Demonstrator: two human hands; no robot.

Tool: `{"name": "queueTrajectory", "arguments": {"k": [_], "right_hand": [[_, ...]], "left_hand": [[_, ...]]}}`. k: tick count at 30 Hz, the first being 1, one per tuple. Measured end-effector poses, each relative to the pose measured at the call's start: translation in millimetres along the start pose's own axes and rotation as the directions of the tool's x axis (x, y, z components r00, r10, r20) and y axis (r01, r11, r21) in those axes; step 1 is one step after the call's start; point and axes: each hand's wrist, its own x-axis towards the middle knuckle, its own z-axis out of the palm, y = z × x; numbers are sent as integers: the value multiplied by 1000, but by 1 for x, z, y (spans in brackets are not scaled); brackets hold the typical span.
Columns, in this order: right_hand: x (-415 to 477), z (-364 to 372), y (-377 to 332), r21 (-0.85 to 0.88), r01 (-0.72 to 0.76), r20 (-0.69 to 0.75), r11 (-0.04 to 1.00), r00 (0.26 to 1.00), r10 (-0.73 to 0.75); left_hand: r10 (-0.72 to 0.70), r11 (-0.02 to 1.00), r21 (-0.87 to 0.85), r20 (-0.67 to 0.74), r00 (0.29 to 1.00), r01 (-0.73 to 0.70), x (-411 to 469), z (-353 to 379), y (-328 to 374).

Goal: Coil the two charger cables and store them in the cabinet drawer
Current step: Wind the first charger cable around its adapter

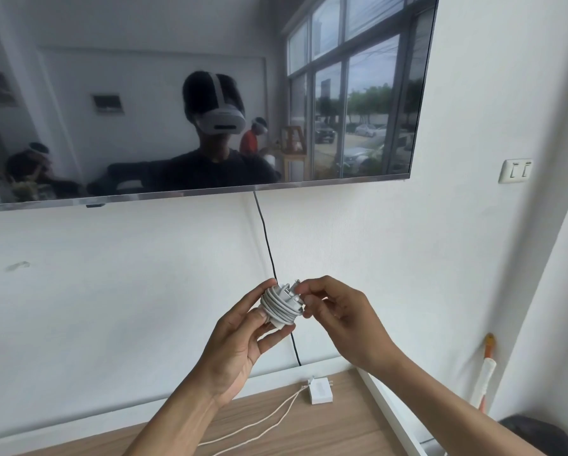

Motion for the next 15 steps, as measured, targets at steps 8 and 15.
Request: {"name": "queueTrajectory", "arguments": {"k": [8, 15], "right_hand": [[9, -10, 3, 68, -37, 101, 997, 994, 30], [8, -8, 9, -44, -18, 141, 999, 990, 25]], "left_hand": [[-40, 998, -36, 17, 999, 41, -2, -6, 0], [-58, 998, 17, -6, 998, 58, -4, -8, -6]]}}
